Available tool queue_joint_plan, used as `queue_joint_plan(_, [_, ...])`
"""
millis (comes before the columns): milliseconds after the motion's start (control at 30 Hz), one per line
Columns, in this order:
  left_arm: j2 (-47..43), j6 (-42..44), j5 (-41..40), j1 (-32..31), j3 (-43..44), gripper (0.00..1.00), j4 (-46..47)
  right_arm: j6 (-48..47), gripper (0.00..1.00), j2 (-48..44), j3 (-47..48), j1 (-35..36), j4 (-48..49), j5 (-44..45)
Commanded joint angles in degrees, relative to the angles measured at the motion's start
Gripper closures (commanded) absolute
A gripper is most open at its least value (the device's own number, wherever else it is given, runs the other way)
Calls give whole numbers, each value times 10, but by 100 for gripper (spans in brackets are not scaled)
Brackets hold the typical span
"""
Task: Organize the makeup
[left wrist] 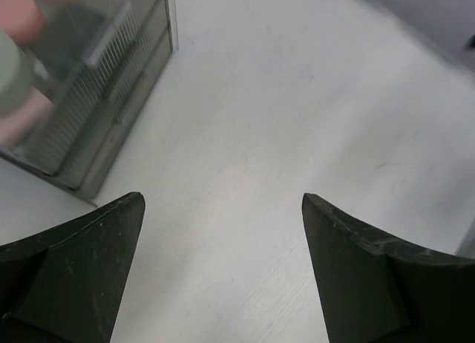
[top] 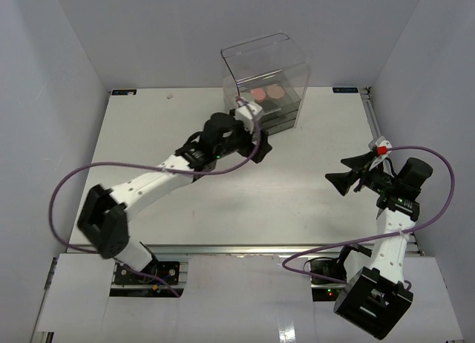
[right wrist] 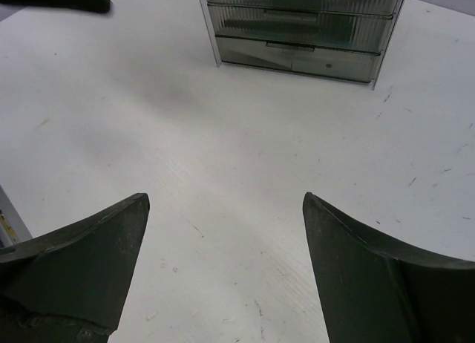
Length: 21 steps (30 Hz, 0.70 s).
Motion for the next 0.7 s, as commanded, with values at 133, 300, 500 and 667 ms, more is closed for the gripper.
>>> queue_joint_plan(133, [-345,-53,48,118,-233,2,19,69,10,22,5,-5,38,-4])
queue_joint_plan(300, [-452,-42,23,170,-327,2,3,100,10,30,11,-5,34,70])
queue_joint_plan(500, [-492,-40,6,175,-349,2,7,122,10,27,26,-5,24,165])
queue_joint_plan(667, [-491,-47,14,178,-349,2,7,179,10,3,17,-5,55,229])
